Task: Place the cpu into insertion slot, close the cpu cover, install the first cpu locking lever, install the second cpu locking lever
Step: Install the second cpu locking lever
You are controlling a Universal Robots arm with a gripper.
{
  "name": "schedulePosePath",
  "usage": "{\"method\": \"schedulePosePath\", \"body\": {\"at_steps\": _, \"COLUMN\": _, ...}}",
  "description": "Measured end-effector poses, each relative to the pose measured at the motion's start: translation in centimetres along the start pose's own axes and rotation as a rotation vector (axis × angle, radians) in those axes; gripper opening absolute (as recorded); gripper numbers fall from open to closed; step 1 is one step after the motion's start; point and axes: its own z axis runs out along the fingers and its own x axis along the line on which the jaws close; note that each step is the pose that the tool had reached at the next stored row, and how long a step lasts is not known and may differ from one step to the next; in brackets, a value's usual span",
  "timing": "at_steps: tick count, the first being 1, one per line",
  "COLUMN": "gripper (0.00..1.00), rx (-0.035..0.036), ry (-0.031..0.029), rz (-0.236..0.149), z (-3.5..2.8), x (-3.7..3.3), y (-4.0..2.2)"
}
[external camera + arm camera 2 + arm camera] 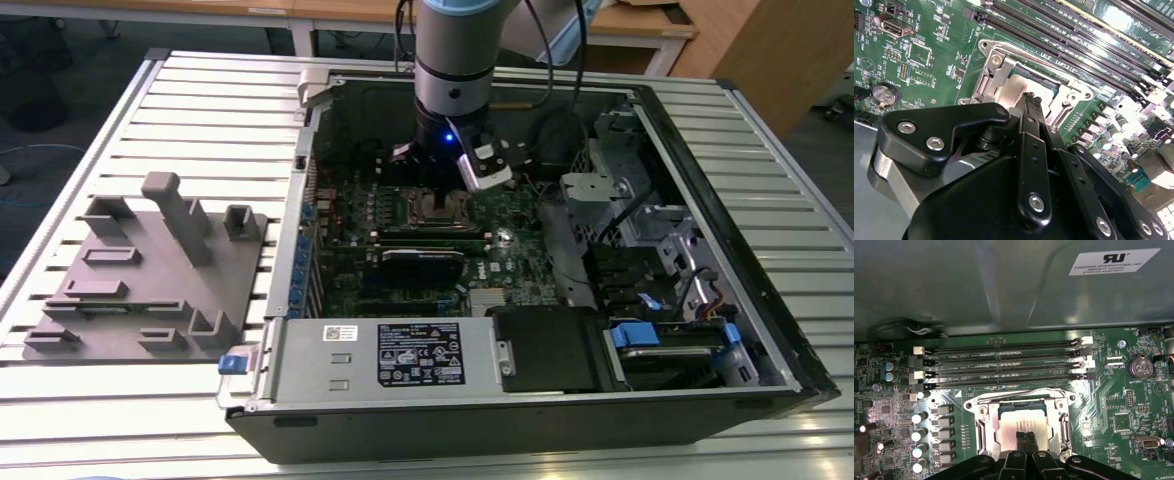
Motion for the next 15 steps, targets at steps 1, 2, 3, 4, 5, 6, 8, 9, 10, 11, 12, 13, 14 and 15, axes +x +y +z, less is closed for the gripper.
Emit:
{"method": "schedulePosePath", "body": {"at_steps": 1, "gripper": 0.1, "rx": 0.0002, "ry": 0.0001, "rz": 0.0, "z": -0.01, "x": 0.0, "y": 0.0}}
{"method": "schedulePosePath", "body": {"at_steps": 2, "gripper": 0.1, "rx": 0.0003, "ry": 0.0002, "rz": 0.0, "z": -0.01, "x": 0.0, "y": 0.01}}
{"method": "schedulePosePath", "body": {"at_steps": 3, "gripper": 0.1, "rx": 0.0004, "ry": 0.0002, "rz": 0.0, "z": -0.04, "x": 0.0, "y": 0.02}}
{"method": "schedulePosePath", "body": {"at_steps": 4, "gripper": 0.1, "rx": 0.0002, "ry": 0.0001, "rz": 0.0, "z": -0.04, "x": 0.0, "y": 0.03}}
{"method": "schedulePosePath", "body": {"at_steps": 5, "gripper": 0.1, "rx": 0.0, "ry": 0.0, "rz": 0.0, "z": -0.04, "x": 0.0, "y": 0.03}}
{"method": "schedulePosePath", "body": {"at_steps": 6, "gripper": 0.1, "rx": 0.0, "ry": 0.0, "rz": 0.0, "z": -0.04, "x": 0.0, "y": 0.03}}
{"method": "schedulePosePath", "body": {"at_steps": 8, "gripper": 0.1, "rx": 0.0, "ry": 0.0, "rz": 0.0, "z": -0.04, "x": 0.01, "y": 0.03}}
{"method": "schedulePosePath", "body": {"at_steps": 9, "gripper": 0.1, "rx": -0.0002, "ry": 0.0001, "rz": 0.0, "z": -0.04, "x": 0.03, "y": 0.04}}
{"method": "schedulePosePath", "body": {"at_steps": 10, "gripper": 0.1, "rx": -0.0002, "ry": 0.0002, "rz": 0.0, "z": -0.04, "x": 0.03, "y": 0.04}}
{"method": "schedulePosePath", "body": {"at_steps": 11, "gripper": 0.1, "rx": -0.0002, "ry": 0.0002, "rz": 0.0, "z": -0.04, "x": 0.04, "y": 0.04}}
{"method": "schedulePosePath", "body": {"at_steps": 12, "gripper": 0.1, "rx": -0.0002, "ry": 0.0002, "rz": 0.0, "z": -0.04, "x": 0.04, "y": 0.04}}
{"method": "schedulePosePath", "body": {"at_steps": 13, "gripper": 0.1, "rx": -0.0002, "ry": 0.0002, "rz": 0.0, "z": -0.04, "x": 0.04, "y": 0.04}}
{"method": "schedulePosePath", "body": {"at_steps": 14, "gripper": 0.1, "rx": -0.0002, "ry": 0.0002, "rz": 0.0, "z": -0.04, "x": 0.05, "y": 0.04}}
{"method": "schedulePosePath", "body": {"at_steps": 15, "gripper": 0.1, "rx": -0.0001, "ry": 0.0003, "rz": 0.0, "z": -0.04, "x": 0.05, "y": 0.04}}
